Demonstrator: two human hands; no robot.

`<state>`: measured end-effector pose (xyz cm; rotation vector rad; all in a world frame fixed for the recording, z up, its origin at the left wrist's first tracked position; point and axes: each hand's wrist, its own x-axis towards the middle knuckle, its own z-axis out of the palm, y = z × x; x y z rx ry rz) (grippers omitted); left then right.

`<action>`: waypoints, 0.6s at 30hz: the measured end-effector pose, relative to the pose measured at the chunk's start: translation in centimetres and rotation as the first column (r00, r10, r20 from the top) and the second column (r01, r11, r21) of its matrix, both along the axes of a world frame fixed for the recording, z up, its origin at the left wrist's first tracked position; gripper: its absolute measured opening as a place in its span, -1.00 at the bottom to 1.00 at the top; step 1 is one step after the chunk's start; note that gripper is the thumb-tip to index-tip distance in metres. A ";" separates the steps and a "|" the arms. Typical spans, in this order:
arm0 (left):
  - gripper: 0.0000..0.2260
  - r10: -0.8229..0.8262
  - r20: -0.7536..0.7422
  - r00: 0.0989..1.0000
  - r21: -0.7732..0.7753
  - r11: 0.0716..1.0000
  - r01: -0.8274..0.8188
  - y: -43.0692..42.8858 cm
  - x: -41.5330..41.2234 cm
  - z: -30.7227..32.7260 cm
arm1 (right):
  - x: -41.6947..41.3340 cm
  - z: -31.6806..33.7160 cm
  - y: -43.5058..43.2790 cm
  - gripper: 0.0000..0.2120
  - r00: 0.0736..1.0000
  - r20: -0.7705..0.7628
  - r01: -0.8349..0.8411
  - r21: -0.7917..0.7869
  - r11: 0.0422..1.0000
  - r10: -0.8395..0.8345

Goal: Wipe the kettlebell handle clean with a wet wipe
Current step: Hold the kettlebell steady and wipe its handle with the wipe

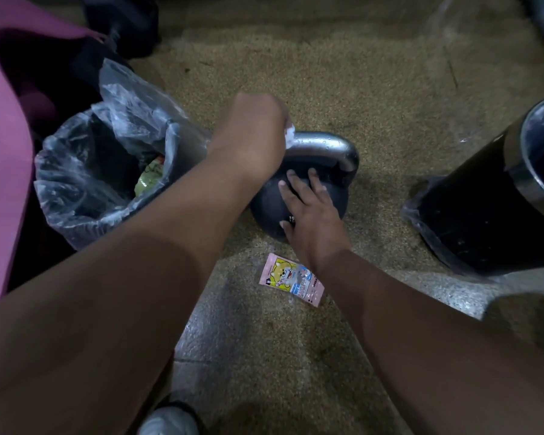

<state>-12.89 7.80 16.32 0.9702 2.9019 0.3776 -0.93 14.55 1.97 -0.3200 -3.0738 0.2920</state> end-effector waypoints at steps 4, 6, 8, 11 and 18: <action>-0.78 -0.024 -0.010 1.000 0.012 1.000 0.024 -0.4 0.2 -0.8 | -0.1 0.0 0.0 -0.36 1.000 0.001 0.003 -0.004 1.000 -0.003; -0.77 0.047 0.032 0.998 0.027 0.998 -0.048 0.1 -0.7 -0.9 | -0.1 0.1 -0.1 -0.36 1.000 0.006 -0.003 0.013 1.000 0.003; -0.76 0.089 0.046 0.995 0.018 0.996 -0.090 0.6 -0.8 -0.8 | 0.0 0.2 -0.1 -0.36 1.000 0.005 0.000 0.009 1.000 0.000; -0.76 0.049 -0.002 0.999 -0.004 0.999 -0.049 0.3 0.6 -1.1 | 0.0 0.3 -0.1 -0.36 1.000 -0.012 -0.005 -0.017 1.000 0.005; -0.80 0.160 0.163 0.974 0.053 0.984 -0.170 0.7 -1.0 -0.3 | -0.1 0.0 0.1 -0.33 0.999 -0.038 -0.012 -0.125 0.992 0.008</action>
